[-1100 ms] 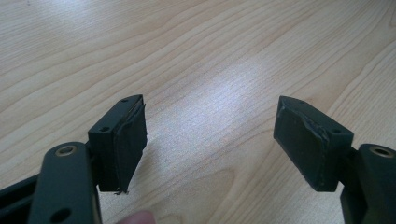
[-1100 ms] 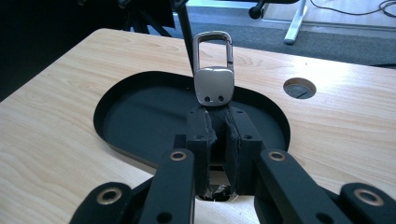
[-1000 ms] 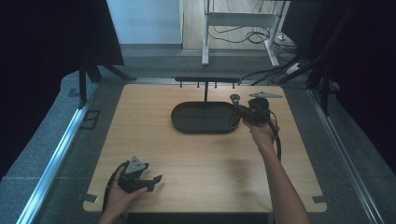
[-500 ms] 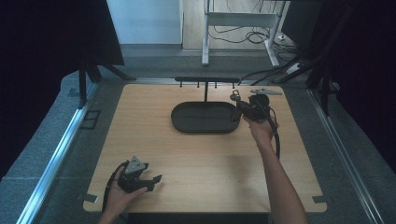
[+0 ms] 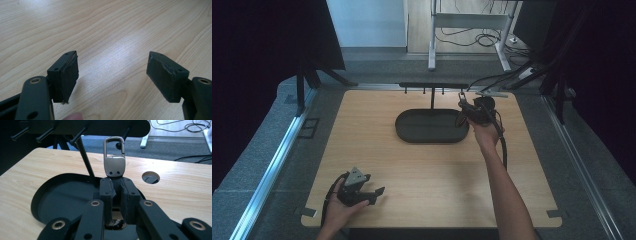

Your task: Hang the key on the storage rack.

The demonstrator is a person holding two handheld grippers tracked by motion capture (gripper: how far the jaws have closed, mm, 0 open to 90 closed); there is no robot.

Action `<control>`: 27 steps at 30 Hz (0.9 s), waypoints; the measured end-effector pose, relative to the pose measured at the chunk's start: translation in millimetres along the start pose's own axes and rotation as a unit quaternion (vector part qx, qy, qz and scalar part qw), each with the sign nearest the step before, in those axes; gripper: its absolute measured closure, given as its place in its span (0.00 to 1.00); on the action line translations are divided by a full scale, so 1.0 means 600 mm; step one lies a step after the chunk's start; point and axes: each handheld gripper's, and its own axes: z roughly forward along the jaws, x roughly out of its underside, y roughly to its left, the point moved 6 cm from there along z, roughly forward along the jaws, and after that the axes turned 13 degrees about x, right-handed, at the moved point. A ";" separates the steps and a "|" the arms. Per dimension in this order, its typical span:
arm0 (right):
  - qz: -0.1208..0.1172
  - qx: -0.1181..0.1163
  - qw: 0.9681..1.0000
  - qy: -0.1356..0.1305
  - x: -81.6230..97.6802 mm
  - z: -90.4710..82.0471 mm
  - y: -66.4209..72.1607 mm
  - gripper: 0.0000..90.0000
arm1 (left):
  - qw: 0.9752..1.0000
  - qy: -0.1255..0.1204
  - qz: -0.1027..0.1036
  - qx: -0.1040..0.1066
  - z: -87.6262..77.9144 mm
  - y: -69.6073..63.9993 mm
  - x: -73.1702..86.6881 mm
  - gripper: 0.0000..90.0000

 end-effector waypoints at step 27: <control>0.013 0.025 1.000 0.007 0.011 0.061 0.002 0.89 | 1.000 0.000 0.002 0.002 -0.001 -0.001 -0.001 0.29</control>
